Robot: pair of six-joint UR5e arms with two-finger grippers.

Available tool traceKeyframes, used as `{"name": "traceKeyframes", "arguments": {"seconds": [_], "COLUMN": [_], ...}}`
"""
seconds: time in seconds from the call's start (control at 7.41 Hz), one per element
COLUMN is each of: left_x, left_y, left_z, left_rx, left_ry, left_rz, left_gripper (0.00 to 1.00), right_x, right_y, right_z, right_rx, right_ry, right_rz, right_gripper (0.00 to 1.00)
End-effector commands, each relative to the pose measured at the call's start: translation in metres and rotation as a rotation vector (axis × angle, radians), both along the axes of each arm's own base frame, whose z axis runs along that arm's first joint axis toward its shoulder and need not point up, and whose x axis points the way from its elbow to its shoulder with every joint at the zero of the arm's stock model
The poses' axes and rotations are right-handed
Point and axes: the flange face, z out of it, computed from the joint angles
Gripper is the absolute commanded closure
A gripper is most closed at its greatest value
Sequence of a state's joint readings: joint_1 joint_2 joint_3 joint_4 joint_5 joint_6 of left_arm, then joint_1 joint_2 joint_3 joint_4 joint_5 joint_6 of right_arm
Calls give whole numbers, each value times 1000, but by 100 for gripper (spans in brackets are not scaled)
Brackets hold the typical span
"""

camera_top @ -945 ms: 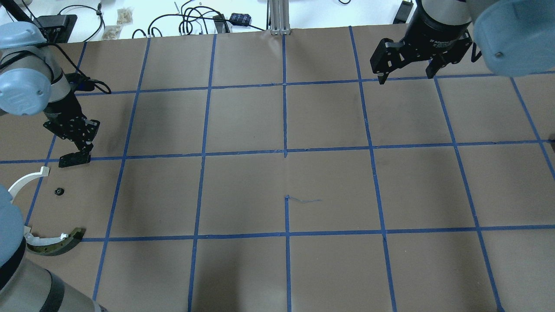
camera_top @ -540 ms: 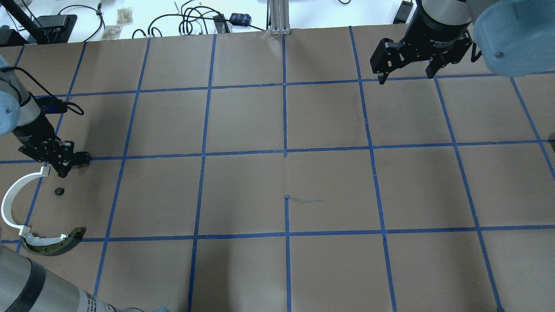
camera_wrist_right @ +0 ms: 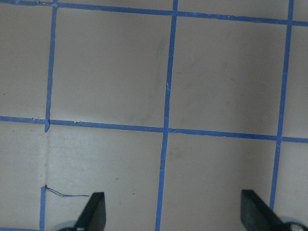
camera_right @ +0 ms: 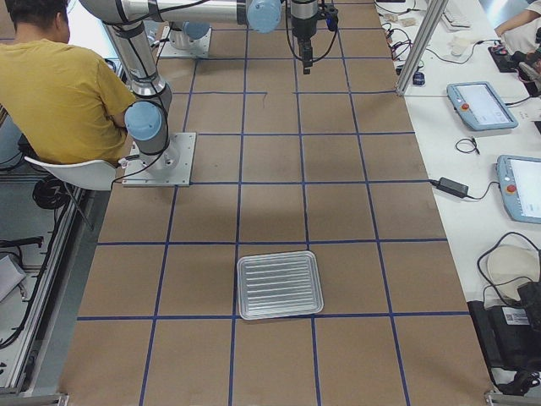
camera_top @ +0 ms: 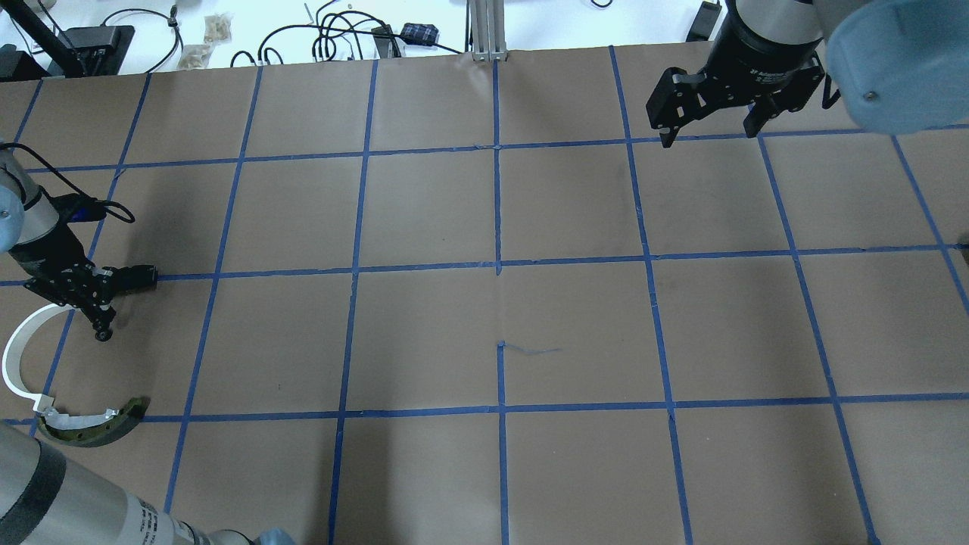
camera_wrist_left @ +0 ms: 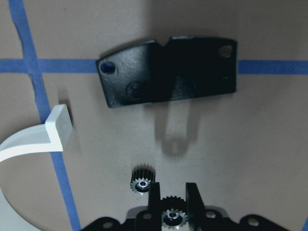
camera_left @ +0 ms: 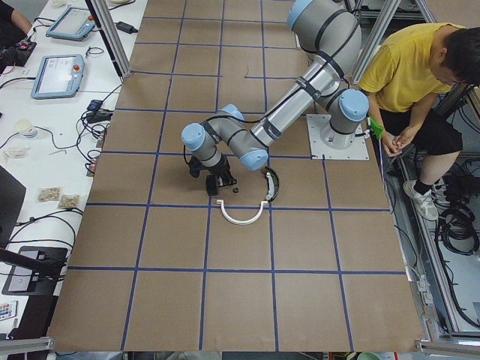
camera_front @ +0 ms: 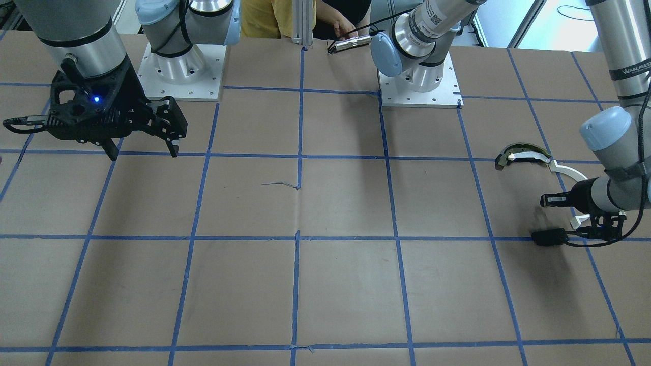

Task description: Place bearing gear from tray to pile

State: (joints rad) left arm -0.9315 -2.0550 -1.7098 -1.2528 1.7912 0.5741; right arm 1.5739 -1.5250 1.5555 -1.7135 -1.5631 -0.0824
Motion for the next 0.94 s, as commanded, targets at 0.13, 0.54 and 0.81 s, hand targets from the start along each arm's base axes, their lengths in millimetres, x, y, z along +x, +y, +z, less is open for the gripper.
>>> {"name": "traceKeyframes", "arguments": {"seconds": [0.13,0.54,0.81], "left_x": [4,4,3], "left_y": [2,2,1], "left_z": [-11,-12,-12], "left_rx": [15,16,14], "left_ry": [6,5,8], "left_rz": [12,16,16], "left_gripper": [100,0,0], "right_x": [0,0,-1], "right_y": [0,0,0], "right_z": [0,0,1], "right_rx": [0,0,-1], "right_ry": [0,1,1], "right_rz": [-1,-1,-4], "right_gripper": [0,0,0]}}
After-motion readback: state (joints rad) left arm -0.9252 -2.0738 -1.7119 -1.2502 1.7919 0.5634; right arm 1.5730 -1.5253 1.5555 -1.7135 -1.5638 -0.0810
